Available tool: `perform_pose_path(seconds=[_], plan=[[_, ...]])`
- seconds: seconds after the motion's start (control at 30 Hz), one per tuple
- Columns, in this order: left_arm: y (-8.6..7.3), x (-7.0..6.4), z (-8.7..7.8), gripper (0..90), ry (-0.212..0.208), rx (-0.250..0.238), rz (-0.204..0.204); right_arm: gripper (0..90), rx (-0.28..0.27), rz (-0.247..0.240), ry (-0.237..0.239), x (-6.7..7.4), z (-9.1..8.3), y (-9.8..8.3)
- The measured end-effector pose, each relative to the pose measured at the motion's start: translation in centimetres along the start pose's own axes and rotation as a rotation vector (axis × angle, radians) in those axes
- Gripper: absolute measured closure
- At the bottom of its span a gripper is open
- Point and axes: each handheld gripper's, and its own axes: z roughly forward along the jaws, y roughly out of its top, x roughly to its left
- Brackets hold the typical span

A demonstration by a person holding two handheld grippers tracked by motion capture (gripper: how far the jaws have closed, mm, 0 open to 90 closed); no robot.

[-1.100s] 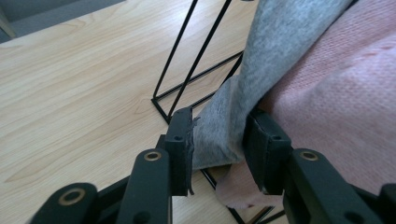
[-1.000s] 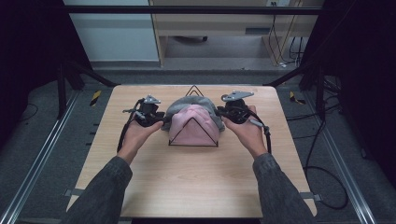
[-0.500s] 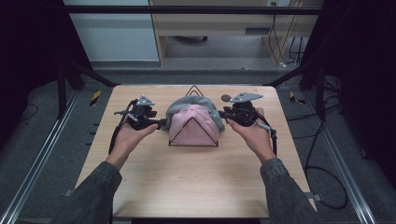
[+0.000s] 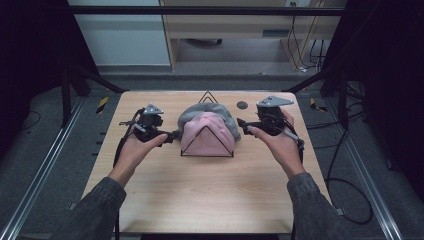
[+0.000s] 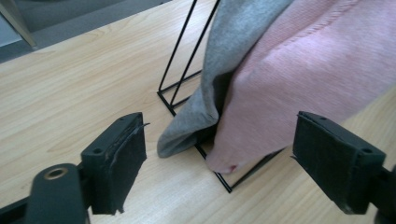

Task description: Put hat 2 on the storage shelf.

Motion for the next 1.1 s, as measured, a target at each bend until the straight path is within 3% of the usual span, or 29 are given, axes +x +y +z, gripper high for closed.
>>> perform_pose_path(seconds=[0.23,0.33,0.4,0.53,0.63,0.8,0.83,1.1], plan=[[-0.9,-0.6,-1.0,10.2,-0.020,-0.008,0.014,7.1,-0.054,-0.007,-0.040,-0.2,-1.9,-0.8],[-2.0,-0.8,-1.6,7.7,-0.063,0.010,0.037,6.9,-0.057,-0.014,-0.031,-0.1,-2.7,-1.9],[-2.8,-1.0,-1.9,6.7,-0.069,0.013,0.056,7.2,-0.036,-0.023,-0.046,-0.1,-3.1,-2.7],[-4.1,-1.0,-2.2,6.7,-0.071,0.012,0.050,7.7,-0.009,-0.025,-0.051,-0.1,-3.6,-4.2],[-5.4,-0.8,-2.2,6.7,-0.044,0.039,0.060,8.7,0.022,-0.042,-0.062,-0.1,-3.8,-5.7],[-7.8,-0.3,-1.3,8.1,-0.026,0.053,0.029,9.1,0.050,-0.027,-0.063,-0.2,-4.0,-9.1],[-8.3,-0.2,-1.1,8.4,-0.020,0.064,0.029,9.6,0.066,-0.017,-0.062,-0.3,-3.9,-10.7],[-10.4,0.7,0.1,8.4,0.003,0.132,0.010,10.0,0.150,0.008,-0.040,-0.4,-2.9,-15.0]])
